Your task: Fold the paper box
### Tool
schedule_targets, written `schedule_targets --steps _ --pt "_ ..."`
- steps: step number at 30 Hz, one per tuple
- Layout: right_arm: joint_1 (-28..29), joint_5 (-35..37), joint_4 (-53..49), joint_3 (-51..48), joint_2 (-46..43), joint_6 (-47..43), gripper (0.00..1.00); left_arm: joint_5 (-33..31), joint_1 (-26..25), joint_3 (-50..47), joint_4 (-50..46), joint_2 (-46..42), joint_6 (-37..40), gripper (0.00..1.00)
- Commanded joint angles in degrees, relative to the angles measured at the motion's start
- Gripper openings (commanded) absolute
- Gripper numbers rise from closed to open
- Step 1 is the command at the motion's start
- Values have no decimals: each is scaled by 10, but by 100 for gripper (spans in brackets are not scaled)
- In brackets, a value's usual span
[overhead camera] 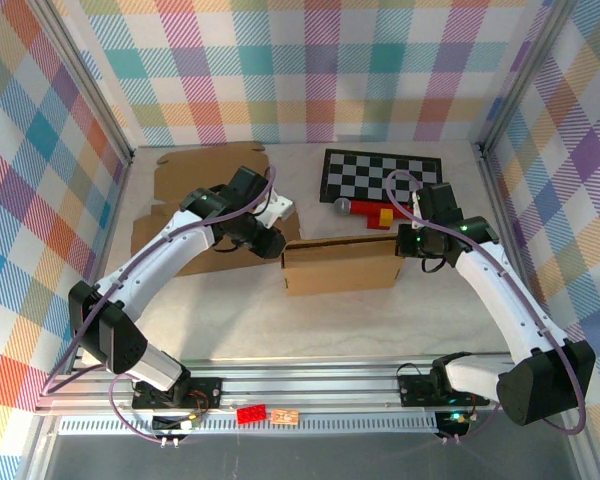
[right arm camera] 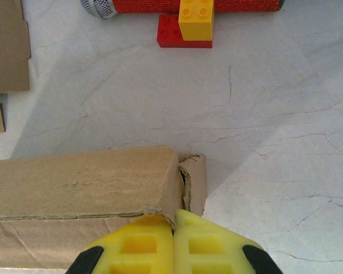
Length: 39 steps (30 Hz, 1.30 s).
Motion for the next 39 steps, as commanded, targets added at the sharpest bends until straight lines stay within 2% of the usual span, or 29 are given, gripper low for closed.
schedule_targets --steps 1,8,15,29,39 --pt "4 -8 -35 5 9 3 0 1 -1 8 4 6 -6 21" --pt "3 -9 -36 5 9 6 0 0 -1 12 6 8 -20 7" --pt "6 -10 -35 6 10 13 0 18 -7 16 -5 9 -97 0" --pt "21 7 -36 9 19 21 0 53 -14 20 -22 21 -256 0" --pt "29 20 -35 10 23 23 0 78 -15 19 -32 30 -303 0"
